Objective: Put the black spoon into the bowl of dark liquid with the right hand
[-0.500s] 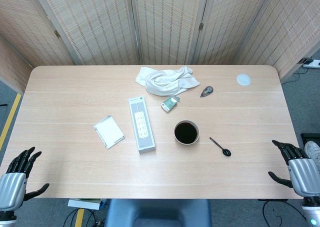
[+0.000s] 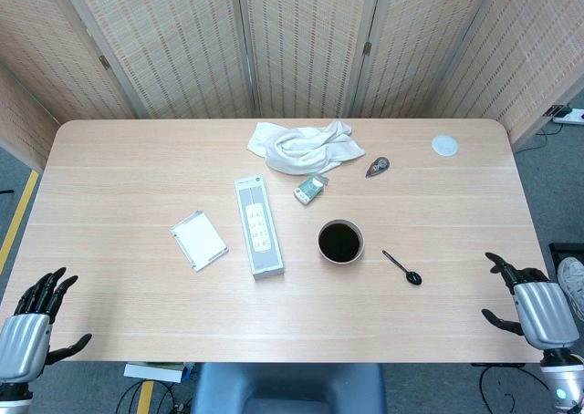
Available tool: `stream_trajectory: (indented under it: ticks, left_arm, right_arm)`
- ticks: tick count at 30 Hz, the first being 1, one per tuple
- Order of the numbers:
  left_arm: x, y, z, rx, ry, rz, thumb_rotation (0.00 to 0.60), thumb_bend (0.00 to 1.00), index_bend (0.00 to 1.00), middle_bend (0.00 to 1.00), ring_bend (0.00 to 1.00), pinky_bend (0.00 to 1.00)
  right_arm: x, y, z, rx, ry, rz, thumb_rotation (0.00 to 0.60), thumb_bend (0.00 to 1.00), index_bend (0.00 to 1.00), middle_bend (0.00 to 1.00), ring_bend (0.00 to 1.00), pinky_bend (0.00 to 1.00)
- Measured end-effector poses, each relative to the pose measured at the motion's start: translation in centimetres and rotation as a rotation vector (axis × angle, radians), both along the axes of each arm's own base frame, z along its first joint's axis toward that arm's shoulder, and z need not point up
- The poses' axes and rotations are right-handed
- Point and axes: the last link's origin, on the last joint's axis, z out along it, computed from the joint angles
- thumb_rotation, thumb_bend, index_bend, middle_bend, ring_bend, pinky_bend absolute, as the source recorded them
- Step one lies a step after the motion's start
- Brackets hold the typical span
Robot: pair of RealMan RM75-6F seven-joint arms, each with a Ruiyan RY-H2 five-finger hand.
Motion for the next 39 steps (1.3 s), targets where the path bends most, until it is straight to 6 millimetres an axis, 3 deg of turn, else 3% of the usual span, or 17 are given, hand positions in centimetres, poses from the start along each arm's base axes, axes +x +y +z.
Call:
stream_trajectory:
  ticks: [4,8,12,18,24,30,39]
  left_arm:
    - [-0.1,-0.1,-0.1,-0.001,-0.001,0.004,0.6,0.17,0.15,0.07,0.09,0.16]
    - [-0.3,-0.2,0.0,0.002,0.0,0.012,0.6,0.17,0.15,0.07,0.09,0.16]
    - [-0.5,-0.4,0.1,0.004,0.004,0.024,0.6,0.17,0.15,0.07,0.09,0.16]
    - [-0.9,-0.6,0.2,0.006,0.007,0.039,0.6,0.17,0.15,0.07,0.09,0.16]
    - [-1.1,-0.6,0.0,-0.001,0.006,0.047,0.6,0.17,0.15,0.07,0.09,0.16]
    - [-1.4,-0.6,0.0,0.001,0.007,0.055,0.6,0.17,0.15,0.07,0.09,0.16]
    - [-1.7,-0.7,-0.1,-0.001,0.009,0.065,0.6,0.17,0.15,0.07,0.09,0.16]
  right_arm:
    - [0.3,-1.5,-1.3,0.073,0.02,-0.014,0.6,0.39,0.15,0.75,0.9,0.87]
    - [0.4,-3.4,-3.0,0.167,0.041,-0.044,0.6,0.55,0.16,0.85,0.99,0.93]
    - [0.7,-5.8,-5.5,0.274,0.063,-0.087,0.6,0.65,0.18,0.89,1.0,0.96]
    - [1.5,-8.9,-9.8,0.384,0.086,-0.109,0.6,0.7,0.19,0.89,1.0,0.97]
    - [1.5,-10.2,-12.5,0.437,0.121,-0.12,0.6,0.7,0.19,0.89,1.0,0.97]
    - [2.1,-11.0,-14.3,0.467,0.133,-0.114,0.6,0.7,0.19,0.89,1.0,0.97]
    - [1.9,-11.4,-15.2,0.485,0.16,-0.122,0.6,0.7,0.19,0.89,1.0,0.97]
